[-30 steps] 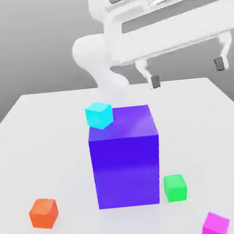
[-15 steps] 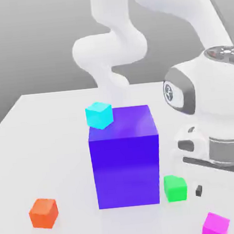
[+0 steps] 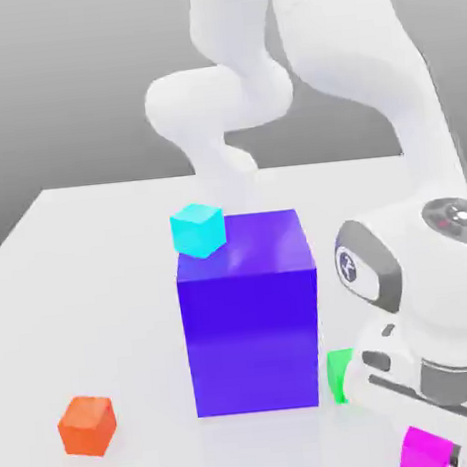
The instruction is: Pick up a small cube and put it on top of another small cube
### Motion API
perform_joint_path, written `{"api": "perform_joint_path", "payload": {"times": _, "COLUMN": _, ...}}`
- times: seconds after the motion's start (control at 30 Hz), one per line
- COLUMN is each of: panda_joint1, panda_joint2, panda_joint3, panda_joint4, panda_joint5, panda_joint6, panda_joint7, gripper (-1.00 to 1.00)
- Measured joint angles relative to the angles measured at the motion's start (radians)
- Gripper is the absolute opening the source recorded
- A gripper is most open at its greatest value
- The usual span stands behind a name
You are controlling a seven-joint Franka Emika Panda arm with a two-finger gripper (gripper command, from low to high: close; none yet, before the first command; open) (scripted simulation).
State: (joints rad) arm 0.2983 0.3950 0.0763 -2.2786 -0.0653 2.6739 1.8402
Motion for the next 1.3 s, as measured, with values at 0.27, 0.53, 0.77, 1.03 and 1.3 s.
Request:
{"api": "perform_joint_path", "payload": {"times": 0.27, "panda_joint1": -0.053, "panda_joint2": -0.125, "panda_joint3": 0.038, "panda_joint4": -0.089, "panda_joint5": -0.072, "panda_joint6": -0.031, "panda_joint7": -0.315, "gripper": -1.00}}
{"api": "perform_joint_path", "payload": {"times": 0.53, "panda_joint1": -0.112, "panda_joint2": -0.229, "panda_joint3": 0.086, "panda_joint4": -0.184, "panda_joint5": -0.110, "panda_joint6": -0.034, "panda_joint7": -0.699, "gripper": -1.00}}
{"api": "perform_joint_path", "payload": {"times": 0.77, "panda_joint1": -0.146, "panda_joint2": -0.314, "panda_joint3": 0.116, "panda_joint4": -0.269, "panda_joint5": -0.094, "panda_joint6": -0.031, "panda_joint7": -1.070, "gripper": -1.00}}
{"api": "perform_joint_path", "payload": {"times": 1.03, "panda_joint1": -0.163, "panda_joint2": -0.405, "panda_joint3": 0.139, "panda_joint4": -0.369, "panda_joint5": -0.033, "panda_joint6": -0.021, "panda_joint7": -1.526, "gripper": -1.00}}
{"api": "perform_joint_path", "payload": {"times": 1.3, "panda_joint1": -0.098, "panda_joint2": -0.485, "panda_joint3": 0.098, "panda_joint4": -0.470, "panda_joint5": 0.058, "panda_joint6": -0.008, "panda_joint7": -2.002, "gripper": -1.00}}
